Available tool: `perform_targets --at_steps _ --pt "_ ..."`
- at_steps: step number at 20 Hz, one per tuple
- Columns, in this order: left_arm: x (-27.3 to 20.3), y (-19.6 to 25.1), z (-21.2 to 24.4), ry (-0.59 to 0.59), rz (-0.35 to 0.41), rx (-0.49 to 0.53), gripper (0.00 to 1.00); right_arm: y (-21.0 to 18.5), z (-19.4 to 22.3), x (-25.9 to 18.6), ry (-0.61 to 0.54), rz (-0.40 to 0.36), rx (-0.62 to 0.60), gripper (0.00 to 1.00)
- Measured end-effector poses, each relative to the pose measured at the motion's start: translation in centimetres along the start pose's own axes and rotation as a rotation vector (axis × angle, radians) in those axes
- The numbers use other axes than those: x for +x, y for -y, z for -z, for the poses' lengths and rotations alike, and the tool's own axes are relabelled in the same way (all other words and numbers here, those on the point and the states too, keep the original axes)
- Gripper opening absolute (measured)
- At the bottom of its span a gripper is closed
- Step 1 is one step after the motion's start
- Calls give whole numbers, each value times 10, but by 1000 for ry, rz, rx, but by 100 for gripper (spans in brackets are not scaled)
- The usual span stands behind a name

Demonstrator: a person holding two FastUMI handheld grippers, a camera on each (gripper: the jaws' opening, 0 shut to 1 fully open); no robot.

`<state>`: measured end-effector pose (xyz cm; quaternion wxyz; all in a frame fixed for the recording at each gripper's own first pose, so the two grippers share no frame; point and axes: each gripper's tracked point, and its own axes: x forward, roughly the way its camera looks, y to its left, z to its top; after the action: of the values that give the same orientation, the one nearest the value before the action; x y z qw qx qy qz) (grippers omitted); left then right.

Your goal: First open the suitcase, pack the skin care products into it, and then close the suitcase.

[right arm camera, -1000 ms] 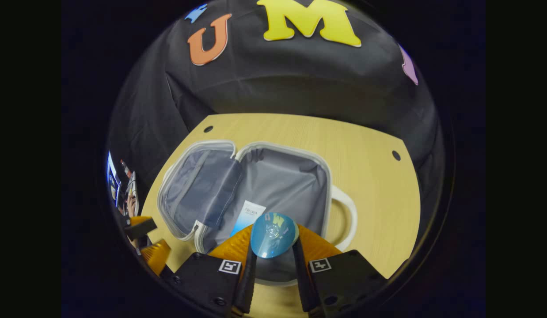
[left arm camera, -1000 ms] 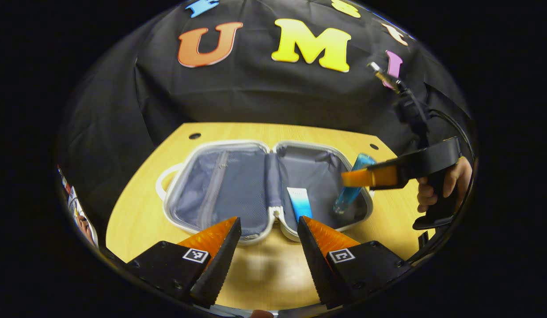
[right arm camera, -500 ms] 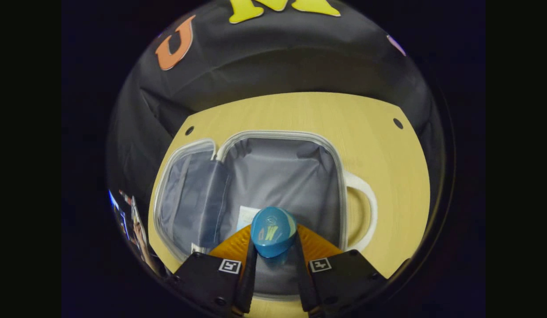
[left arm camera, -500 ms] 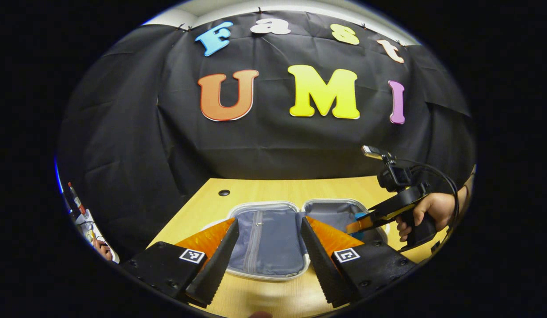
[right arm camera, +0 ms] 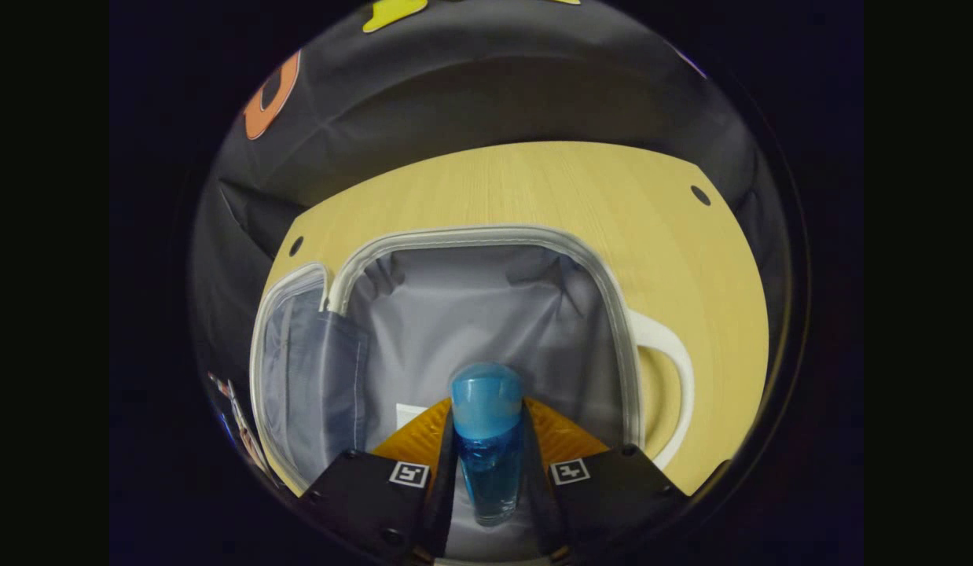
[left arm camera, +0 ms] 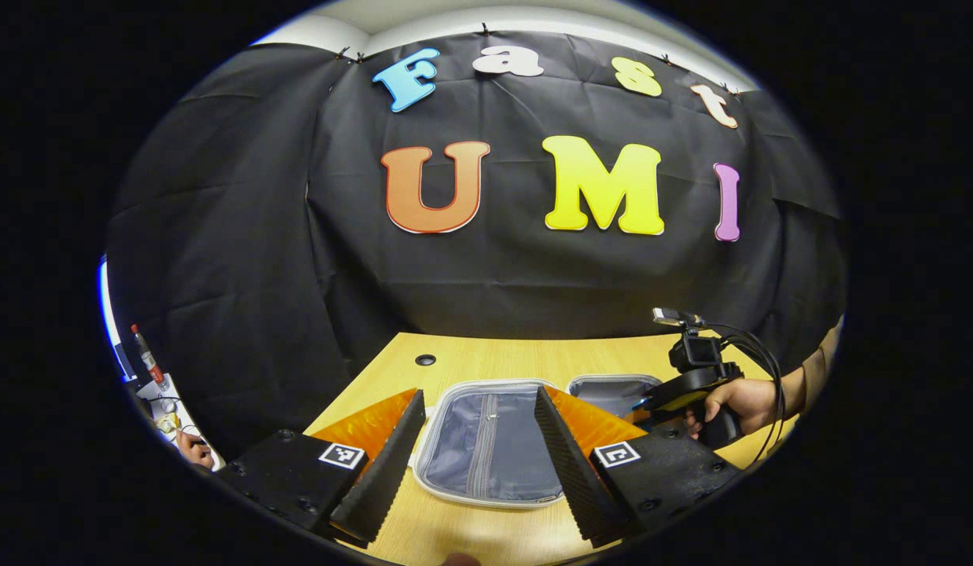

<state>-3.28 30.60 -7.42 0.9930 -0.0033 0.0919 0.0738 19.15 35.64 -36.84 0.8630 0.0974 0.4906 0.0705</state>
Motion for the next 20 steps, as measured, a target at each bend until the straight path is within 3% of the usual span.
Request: perform_targets --at_steps 3,7,11,12,14,15,20 --pt "0 -3 3 -13 -4 -19 90 1 2 11 -29 8 9 36" --pt "-1 -12 16 -27 -12 -57 90 -2 1 10 -29 1 12 41" --pt "13 -38 23 -45 -49 -66 91 -16 -5 -9 17 -47 16 63" --pt "17 -48 27 -54 -60 -70 91 -19 -11 -21 49 -61 4 74" --pt "30 -67 40 -84 -78 -112 93 -27 -26 -52 126 -99 -30 76" --pt "35 -77 46 -104 -87 -147 100 -31 -35 -70 168 -120 -53 78" --pt "75 -132 103 -221 -105 -428 98 -33 -61 -180 399 -197 -235 79"
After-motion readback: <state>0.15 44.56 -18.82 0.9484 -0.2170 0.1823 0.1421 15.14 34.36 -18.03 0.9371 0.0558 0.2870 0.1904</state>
